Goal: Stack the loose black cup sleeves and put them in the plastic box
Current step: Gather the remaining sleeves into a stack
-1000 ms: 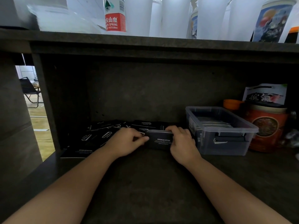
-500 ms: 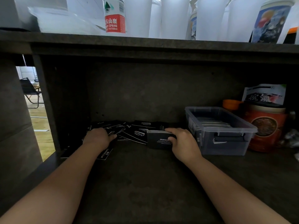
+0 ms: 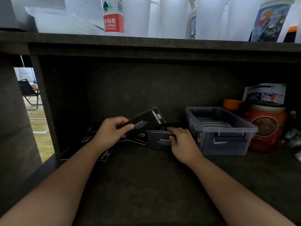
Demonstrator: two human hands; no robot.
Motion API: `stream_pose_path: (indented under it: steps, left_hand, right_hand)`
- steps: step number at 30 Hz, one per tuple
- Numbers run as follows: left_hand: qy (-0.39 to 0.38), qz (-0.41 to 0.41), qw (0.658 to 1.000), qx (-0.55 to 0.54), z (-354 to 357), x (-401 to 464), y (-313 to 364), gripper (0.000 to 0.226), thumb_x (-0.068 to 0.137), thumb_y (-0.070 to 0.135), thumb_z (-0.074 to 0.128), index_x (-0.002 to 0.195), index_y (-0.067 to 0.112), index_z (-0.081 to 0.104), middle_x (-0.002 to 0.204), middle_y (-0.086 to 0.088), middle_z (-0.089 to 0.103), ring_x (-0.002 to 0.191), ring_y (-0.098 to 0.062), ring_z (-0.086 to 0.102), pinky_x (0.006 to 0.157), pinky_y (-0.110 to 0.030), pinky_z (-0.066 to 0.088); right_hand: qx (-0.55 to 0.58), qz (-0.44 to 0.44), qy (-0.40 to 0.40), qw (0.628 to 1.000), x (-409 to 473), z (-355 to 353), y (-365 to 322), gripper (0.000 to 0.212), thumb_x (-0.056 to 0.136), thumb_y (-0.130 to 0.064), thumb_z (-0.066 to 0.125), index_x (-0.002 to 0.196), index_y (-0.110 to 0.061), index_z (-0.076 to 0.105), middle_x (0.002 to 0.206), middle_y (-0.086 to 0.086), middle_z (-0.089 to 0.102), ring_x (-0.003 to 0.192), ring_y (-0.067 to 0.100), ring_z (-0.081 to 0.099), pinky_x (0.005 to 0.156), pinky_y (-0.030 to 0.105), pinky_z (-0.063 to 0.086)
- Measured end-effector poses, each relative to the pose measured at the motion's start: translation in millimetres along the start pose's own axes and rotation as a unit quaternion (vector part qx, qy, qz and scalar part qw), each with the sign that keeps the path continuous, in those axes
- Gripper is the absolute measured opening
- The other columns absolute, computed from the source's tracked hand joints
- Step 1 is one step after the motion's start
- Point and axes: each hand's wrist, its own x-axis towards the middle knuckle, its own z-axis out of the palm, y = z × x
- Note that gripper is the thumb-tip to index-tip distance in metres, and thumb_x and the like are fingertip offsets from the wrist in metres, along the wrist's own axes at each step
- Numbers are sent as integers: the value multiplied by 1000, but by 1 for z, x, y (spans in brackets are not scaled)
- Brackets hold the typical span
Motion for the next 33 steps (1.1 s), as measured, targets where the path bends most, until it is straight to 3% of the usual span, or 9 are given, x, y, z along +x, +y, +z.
stream_pose_path:
  steps: [4, 8, 11, 14, 18, 20, 22, 25, 33]
  left_hand:
    - [-84, -22, 980, 177, 6, 0, -11, 16, 75, 29, 81, 81, 37, 69, 81, 14, 69, 82, 2, 63, 80, -25, 51]
    - [-41, -86, 984, 148, 29, -4, -2, 31, 71, 34, 84, 94, 34, 64, 95, 11, 64, 91, -3, 60, 80, -23, 47]
    - [-13, -121, 981, 152, 56, -3, 4, 58, 72, 39, 82, 121, 27, 55, 118, 5, 60, 111, -11, 56, 91, -25, 44]
    - [-46, -149, 977, 144, 79, -5, 7, 97, 79, 44, 74, 152, 17, 16, 145, 0, 47, 132, -17, 45, 107, -27, 37]
    - [-169, -160, 971, 49, 95, -11, 12, 114, 84, 58, 62, 143, 34, -33, 161, -2, 13, 146, -19, 19, 118, -34, 19]
    - [-150, -161, 975, -19, 84, -4, 10, 99, 89, 63, 49, 146, 36, -27, 162, 2, 9, 148, -18, 13, 117, -33, 13]
    - [-91, -135, 984, 79, 65, 6, -1, 83, 91, 66, 36, 151, 37, -12, 162, 4, 7, 149, -20, 10, 119, -42, 11]
    - [-130, -109, 910, 378, 39, 13, -29, 64, 100, 55, 26, 155, 32, 2, 163, 8, -1, 149, -19, -1, 117, -46, 5]
    - [-122, -83, 844, 516, 20, 13, -30, 72, 86, 74, 38, 144, 30, 42, 144, -4, 38, 131, -24, 28, 108, -39, 23]
  right_hand:
    - [107, 26, 23, 994, 0, -3, 1, 39, 103, -21, 35, 139, -18, 50, 127, 3, 59, 122, 18, 49, 105, 35, 39]
    - [80, 11, 13, 997, -2, -3, -2, 37, 99, -38, 45, 133, -23, 51, 121, -3, 61, 117, 13, 49, 99, 37, 45]
    - [36, 8, 10, 999, 0, -4, -1, 39, 97, -21, 54, 135, -22, 50, 123, 0, 59, 117, 14, 47, 99, 34, 43]
    - [12, -3, -2, 1000, -1, -5, -1, 50, 94, -5, 49, 141, -20, 45, 127, 4, 56, 118, 17, 46, 100, 34, 42]
    - [-25, 7, -8, 1000, -1, -3, -2, 44, 98, -23, 47, 142, -25, 43, 131, 0, 51, 121, 18, 42, 100, 44, 42]
    - [-38, 8, -11, 999, -1, -2, -1, 41, 98, -28, 49, 139, -26, 46, 130, -1, 51, 120, 17, 42, 99, 43, 43]
    - [-34, 9, -6, 999, -1, -1, -1, 36, 98, -26, 50, 134, -27, 49, 126, -2, 52, 118, 16, 43, 98, 42, 44]
    - [-28, 9, -1, 1000, -1, -2, -1, 31, 97, -24, 51, 128, -28, 53, 122, -3, 54, 116, 15, 43, 97, 42, 43]
    - [-20, 1, 14, 1000, -4, -6, -1, 28, 96, -20, 53, 123, -27, 56, 118, -4, 56, 115, 15, 45, 97, 44, 44]
